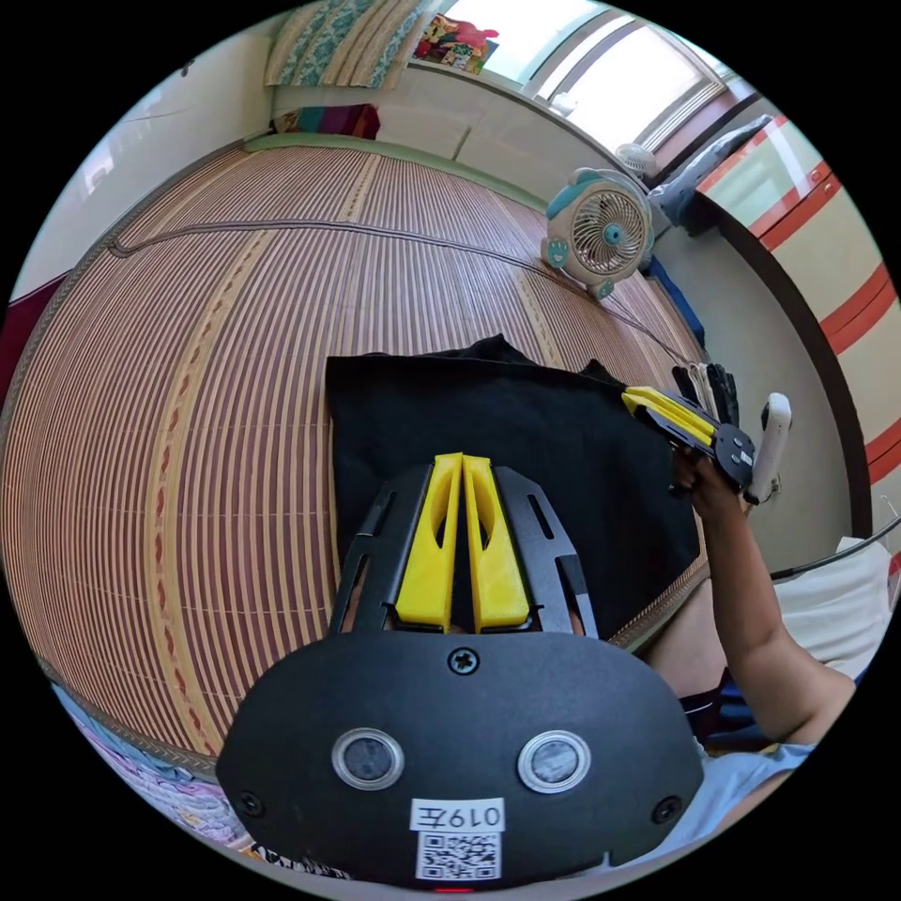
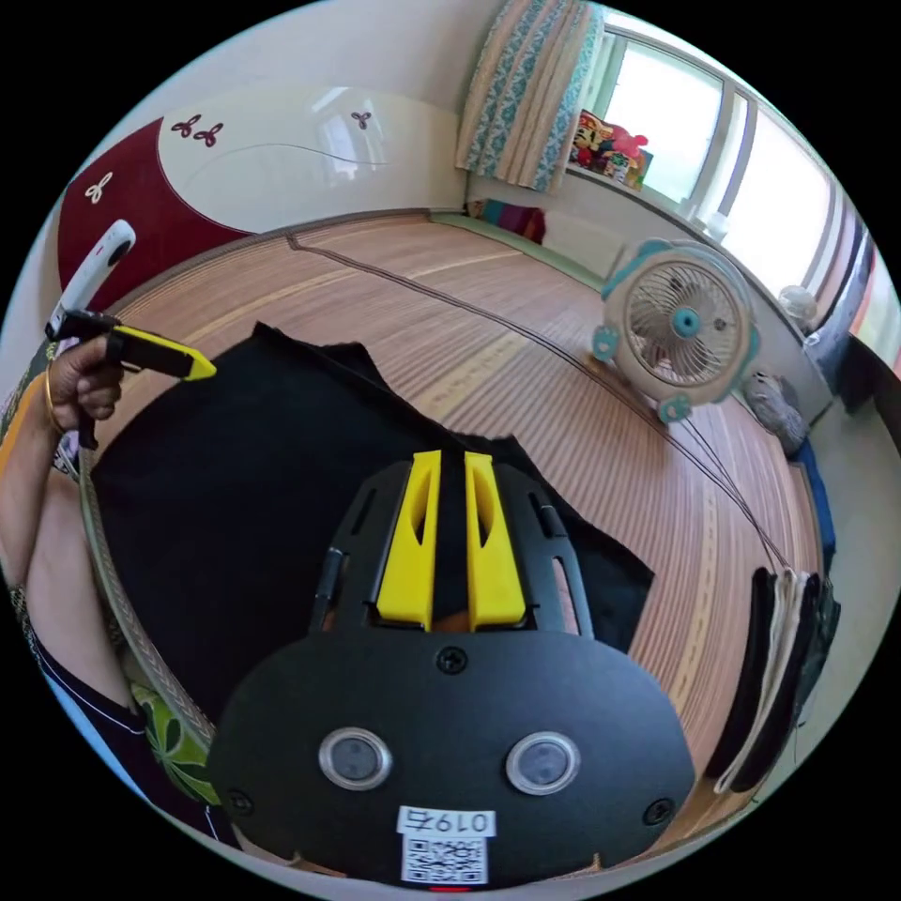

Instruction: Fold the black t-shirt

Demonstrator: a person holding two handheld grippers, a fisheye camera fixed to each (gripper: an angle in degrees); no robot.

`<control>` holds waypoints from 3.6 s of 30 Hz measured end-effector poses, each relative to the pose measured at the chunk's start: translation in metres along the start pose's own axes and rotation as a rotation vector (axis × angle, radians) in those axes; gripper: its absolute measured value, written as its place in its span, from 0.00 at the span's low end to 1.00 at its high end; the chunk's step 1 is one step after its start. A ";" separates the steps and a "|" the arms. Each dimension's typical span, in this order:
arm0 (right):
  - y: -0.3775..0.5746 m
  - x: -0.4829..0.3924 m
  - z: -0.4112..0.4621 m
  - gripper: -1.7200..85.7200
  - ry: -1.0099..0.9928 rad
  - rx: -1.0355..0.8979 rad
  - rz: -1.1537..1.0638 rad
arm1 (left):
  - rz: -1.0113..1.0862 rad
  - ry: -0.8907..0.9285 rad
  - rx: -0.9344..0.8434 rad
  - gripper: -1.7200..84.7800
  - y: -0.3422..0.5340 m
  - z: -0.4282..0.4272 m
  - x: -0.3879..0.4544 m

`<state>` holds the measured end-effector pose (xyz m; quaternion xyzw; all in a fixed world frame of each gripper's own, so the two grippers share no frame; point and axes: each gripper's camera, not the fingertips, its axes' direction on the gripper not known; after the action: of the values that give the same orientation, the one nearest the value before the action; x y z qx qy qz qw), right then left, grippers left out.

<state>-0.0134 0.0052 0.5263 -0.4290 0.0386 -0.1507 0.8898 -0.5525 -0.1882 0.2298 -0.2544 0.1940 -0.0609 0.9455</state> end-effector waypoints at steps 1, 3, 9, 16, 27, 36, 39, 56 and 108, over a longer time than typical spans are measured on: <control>0.013 0.012 0.001 0.08 0.032 -0.022 0.013 | 0.009 -0.006 -0.005 0.03 0.000 0.001 0.002; 0.028 0.030 0.004 0.07 0.072 -0.047 0.052 | 0.014 -0.016 -0.007 0.03 0.000 0.002 0.004; 0.052 0.076 0.013 0.04 0.094 -0.022 0.124 | -0.003 -0.043 0.005 0.03 -0.002 0.003 -0.003; 0.062 0.121 0.045 0.02 0.085 -0.088 0.153 | -0.012 -0.086 -0.008 0.03 -0.004 0.007 -0.010; 0.102 0.188 0.035 0.06 -0.025 -0.089 0.201 | 0.164 -0.167 0.179 0.04 -0.023 -0.002 0.001; 0.167 0.298 0.012 0.10 -0.011 -0.162 0.376 | -0.120 -0.216 0.056 0.06 -0.050 0.003 -0.071; 0.201 0.335 0.013 0.11 -0.104 -0.145 0.505 | -0.206 -0.032 0.066 0.07 -0.045 0.004 -0.099; 0.277 0.360 -0.005 0.01 -0.032 -0.140 0.513 | -0.192 -0.057 0.065 0.03 -0.032 0.004 -0.101; 0.400 0.138 -0.153 0.02 0.260 -0.260 0.259 | 0.010 -0.482 -0.019 0.03 0.155 -0.021 0.075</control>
<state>0.1820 0.0829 0.1283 -0.5087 0.2266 -0.0830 0.8264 -0.4894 -0.0798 0.1101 -0.2697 -0.0354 0.0079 0.9623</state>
